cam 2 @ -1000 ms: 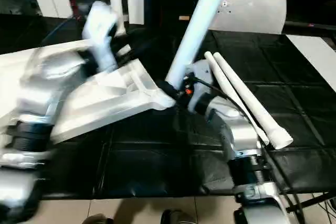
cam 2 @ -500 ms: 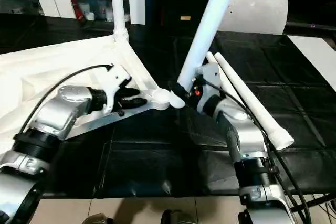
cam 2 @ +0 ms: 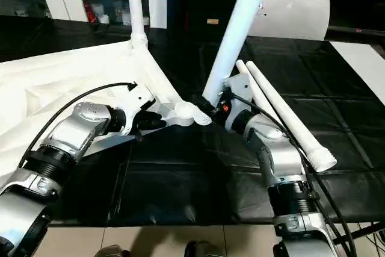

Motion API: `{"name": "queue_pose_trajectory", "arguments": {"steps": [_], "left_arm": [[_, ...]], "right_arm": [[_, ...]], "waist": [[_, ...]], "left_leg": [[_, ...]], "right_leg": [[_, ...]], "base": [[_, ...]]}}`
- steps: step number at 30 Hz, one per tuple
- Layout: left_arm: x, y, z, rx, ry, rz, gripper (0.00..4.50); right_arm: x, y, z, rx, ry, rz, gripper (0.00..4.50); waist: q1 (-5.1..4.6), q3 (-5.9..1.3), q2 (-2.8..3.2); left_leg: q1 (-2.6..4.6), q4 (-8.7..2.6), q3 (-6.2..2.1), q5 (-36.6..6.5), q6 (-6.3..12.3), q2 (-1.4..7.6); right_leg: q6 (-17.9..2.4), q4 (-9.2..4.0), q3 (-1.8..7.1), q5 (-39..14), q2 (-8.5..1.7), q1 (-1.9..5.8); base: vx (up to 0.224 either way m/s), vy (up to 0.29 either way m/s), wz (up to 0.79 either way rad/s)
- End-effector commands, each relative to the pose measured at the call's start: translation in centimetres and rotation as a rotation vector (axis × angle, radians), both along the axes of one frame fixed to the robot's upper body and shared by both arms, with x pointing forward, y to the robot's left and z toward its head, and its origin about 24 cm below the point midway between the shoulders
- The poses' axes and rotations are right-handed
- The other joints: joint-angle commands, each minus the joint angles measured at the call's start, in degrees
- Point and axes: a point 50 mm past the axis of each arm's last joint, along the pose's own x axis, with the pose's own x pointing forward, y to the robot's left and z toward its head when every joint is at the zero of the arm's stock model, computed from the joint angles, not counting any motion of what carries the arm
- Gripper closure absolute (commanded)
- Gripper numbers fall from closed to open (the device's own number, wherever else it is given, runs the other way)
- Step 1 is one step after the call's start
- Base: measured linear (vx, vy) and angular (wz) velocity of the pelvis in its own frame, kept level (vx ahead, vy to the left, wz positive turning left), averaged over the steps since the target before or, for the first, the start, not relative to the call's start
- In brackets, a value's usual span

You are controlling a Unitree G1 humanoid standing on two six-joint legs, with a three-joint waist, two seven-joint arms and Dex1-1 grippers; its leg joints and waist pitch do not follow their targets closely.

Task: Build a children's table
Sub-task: Insert table leg to table base

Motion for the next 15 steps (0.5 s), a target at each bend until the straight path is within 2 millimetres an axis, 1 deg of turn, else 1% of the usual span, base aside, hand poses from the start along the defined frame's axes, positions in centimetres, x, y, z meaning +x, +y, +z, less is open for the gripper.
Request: {"name": "queue_pose_trajectory", "arguments": {"steps": [1, 4, 9, 10, 11, 15], "left_arm": [[0.15, 0.58, -0.24, 0.053, 0.006, 0.012, 3.92], [0.1, 0.9, -0.56, 0.097, 0.02, 0.0, 4.17], [0.02, 1.24, -0.84, 0.15, 0.047, -0.022, 4.42], [0.02, 1.4, -0.82, 0.177, 0.043, -0.045, 4.5], [0.07, 1.42, -0.71, 0.179, 0.035, -0.055, 4.5], [0.24, 1.38, 0.12, 0.154, 0.007, -0.106, 4.5]], "right_arm": [[-0.02, -0.06, 0.51, -0.008, -0.031, 0.004, 2.61], [-0.01, 0.02, 0.49, -0.012, -0.031, 0.01, 2.61], [-0.01, 0.04, 0.46, -0.015, -0.03, 0.014, 2.61], [-0.02, 0.02, 0.49, -0.016, -0.031, 0.016, 2.61], [-0.01, 0.0, 0.52, -0.017, -0.032, 0.017, 2.61], [0.05, 0.0, 0.68, -0.019, -0.035, 0.036, 2.61]], "waist": [[0.26, -4.92, 0.69], [0.2, -4.88, 0.72], [0.11, -4.93, 0.71], [0.07, -4.94, 0.79], [0.04, -4.94, 0.73], [-0.02, -5.08, 0.79]], "left_leg": [[-0.45, -3.93, 0.13, -5.3, 3.42, 1.48], [-0.35, -3.99, 0.08, -5.9, 3.39, 1.55], [-0.47, -4.01, -0.01, -5.7, 3.32, 1.51], [-0.45, -4.02, -0.04, -5.6, 3.38, 1.53], [-0.52, -4.02, -0.05, -5.7, 3.44, 1.5], [-0.57, -3.95, -0.03, -4.9, 3.45, 1.55]], "right_leg": [[-6.2, -5.12, 2.51, -22.9, -4.48, 4.6], [-6.0, -5.23, 2.39, -23.6, -4.45, 4.44], [-5.7, -5.26, 2.31, -24.0, -4.51, 4.52], [-5.8, -5.22, 2.32, -23.5, -4.49, 4.49], [-5.9, -5.21, 2.34, -23.2, -4.5, 4.55], [-7.1, -4.89, 2.38, -20.8, -4.58, 4.74]], "base": [[0.0, 0.0, 0.0], [0.0, 0.0, 0.0], [0.0, 0.0, 0.0], [0.0, 0.0, 0.0], [0.0, 0.0, 0.0], [0.0, 0.0, 0.0]]}}
